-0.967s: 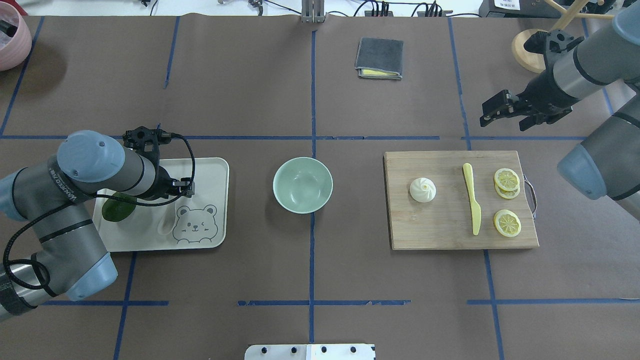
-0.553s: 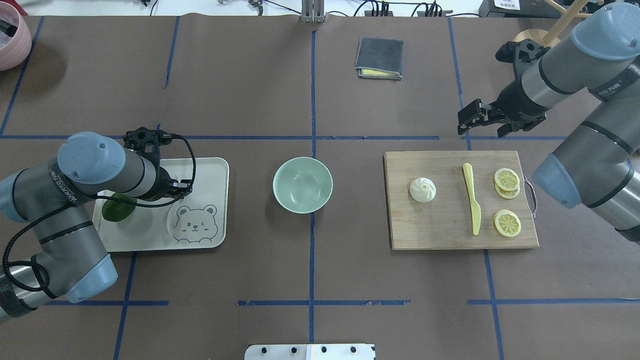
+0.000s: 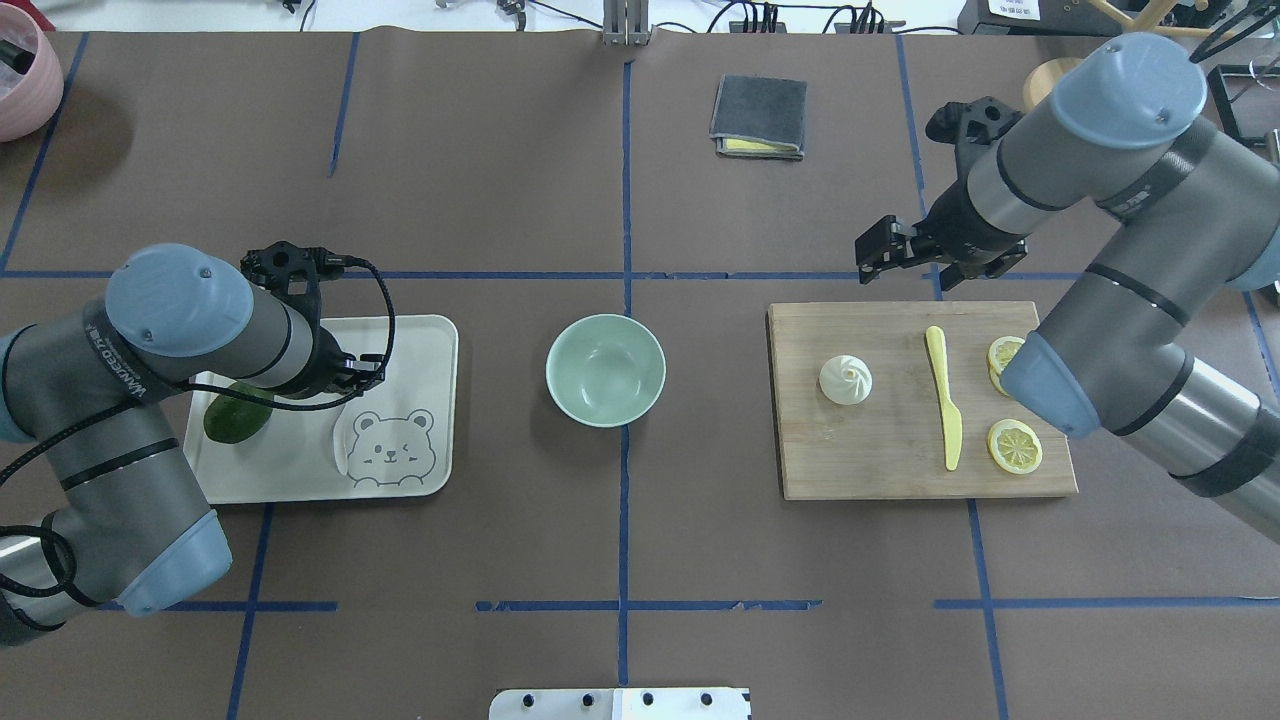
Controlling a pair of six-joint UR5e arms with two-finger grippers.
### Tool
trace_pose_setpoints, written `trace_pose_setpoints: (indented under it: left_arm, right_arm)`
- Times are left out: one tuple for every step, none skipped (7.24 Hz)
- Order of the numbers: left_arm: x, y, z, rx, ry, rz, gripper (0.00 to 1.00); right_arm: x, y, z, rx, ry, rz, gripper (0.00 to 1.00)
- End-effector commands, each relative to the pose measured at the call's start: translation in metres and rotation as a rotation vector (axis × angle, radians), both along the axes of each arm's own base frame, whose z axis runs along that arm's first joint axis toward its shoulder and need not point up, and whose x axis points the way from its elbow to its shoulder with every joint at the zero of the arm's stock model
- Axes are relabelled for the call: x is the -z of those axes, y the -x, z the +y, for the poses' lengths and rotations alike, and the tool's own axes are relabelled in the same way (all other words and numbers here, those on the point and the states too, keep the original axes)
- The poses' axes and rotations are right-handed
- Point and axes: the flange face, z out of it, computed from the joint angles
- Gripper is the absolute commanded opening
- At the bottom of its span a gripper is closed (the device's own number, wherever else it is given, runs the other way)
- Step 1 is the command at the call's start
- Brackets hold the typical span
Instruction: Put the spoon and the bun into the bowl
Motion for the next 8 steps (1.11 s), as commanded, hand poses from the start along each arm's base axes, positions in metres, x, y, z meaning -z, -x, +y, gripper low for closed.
trace_pose_setpoints:
  left_arm:
    - [0.043, -0.004, -0.014, 0.022, -0.019, 0.048, 0.0]
    - [0.059, 0.008, -0.032, 0.068, -0.014, 0.076, 0.0]
    - [0.077, 0.017, -0.045, 0.102, -0.02, 0.099, 0.0]
    - [0.08, 0.016, -0.046, 0.119, -0.005, 0.109, 0.0]
    - [0.085, 0.011, -0.05, 0.124, -0.002, 0.115, 0.0]
    - [0.086, 0.009, -0.052, 0.124, -0.001, 0.116, 0.0]
    - [0.087, 0.009, -0.052, 0.124, -0.004, 0.12, 0.0]
    - [0.092, 0.008, -0.053, 0.124, -0.009, 0.127, 0.0]
  right_arm:
    - [0.017, 0.056, 0.026, -0.042, -0.018, 0.027, 1.0]
    - [0.02, 0.077, 0.026, -0.053, -0.017, 0.042, 1.0]
    - [0.003, 0.091, 0.032, -0.056, -0.027, 0.083, 1.0]
    - [-0.008, 0.103, 0.038, -0.046, -0.026, 0.108, 1.0]
    - [-0.016, 0.101, 0.039, -0.039, -0.02, 0.116, 1.0]
    - [-0.016, 0.099, 0.04, -0.037, -0.016, 0.115, 1.0]
    - [-0.016, 0.096, 0.04, -0.036, -0.01, 0.117, 1.0]
    - [-0.018, 0.093, 0.043, -0.024, 0.007, 0.109, 1.0]
